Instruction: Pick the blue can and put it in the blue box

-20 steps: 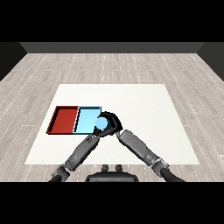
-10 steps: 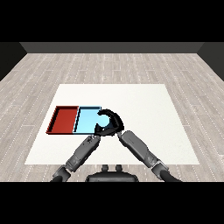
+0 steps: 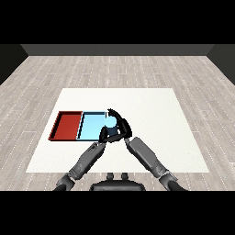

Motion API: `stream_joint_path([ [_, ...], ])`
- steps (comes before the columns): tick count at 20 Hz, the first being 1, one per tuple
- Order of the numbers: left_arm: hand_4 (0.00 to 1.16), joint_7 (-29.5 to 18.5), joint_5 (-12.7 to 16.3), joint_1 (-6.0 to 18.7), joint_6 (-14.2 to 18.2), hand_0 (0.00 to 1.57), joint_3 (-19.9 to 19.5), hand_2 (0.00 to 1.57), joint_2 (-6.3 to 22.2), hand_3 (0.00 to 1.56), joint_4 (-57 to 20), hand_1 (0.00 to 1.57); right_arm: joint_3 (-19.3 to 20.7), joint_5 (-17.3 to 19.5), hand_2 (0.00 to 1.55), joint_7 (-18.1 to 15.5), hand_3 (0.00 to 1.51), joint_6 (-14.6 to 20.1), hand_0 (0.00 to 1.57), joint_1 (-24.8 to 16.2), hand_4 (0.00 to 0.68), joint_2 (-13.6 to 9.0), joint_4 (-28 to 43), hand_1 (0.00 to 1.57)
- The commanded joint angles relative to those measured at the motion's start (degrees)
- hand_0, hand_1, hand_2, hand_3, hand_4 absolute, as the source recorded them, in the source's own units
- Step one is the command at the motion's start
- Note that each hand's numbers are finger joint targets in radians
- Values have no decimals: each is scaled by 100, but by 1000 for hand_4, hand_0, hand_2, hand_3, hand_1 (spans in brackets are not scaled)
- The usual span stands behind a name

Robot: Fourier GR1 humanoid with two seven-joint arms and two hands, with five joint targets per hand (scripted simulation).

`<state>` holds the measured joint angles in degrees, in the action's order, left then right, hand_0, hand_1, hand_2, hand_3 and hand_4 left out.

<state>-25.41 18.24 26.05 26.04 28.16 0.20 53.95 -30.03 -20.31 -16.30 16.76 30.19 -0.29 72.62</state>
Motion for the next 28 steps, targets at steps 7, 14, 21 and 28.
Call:
stream_joint_path([
  [7,1133,10,-432,-71,16,1571,-200,1571,-18,1503,-65,1571,426,325,0,425,0,-399,0,-577,0,-23,893,0],
  [14,1125,-37,-483,265,-132,1571,-567,1571,-18,1494,-458,1571,910,213,0,459,0,-633,0,-1400,0,-539,1925,0],
  [21,1131,377,-974,-105,-36,1571,-671,1571,282,1492,79,1571,1668,-227,0,261,0,-862,0,-2179,0,-871,2765,0],
  [28,1134,1041,-740,275,-379,1571,-1467,1571,1294,1493,-321,1571,2317,-474,0,188,0,-1019,0,-2612,0,-1187,2910,0],
])
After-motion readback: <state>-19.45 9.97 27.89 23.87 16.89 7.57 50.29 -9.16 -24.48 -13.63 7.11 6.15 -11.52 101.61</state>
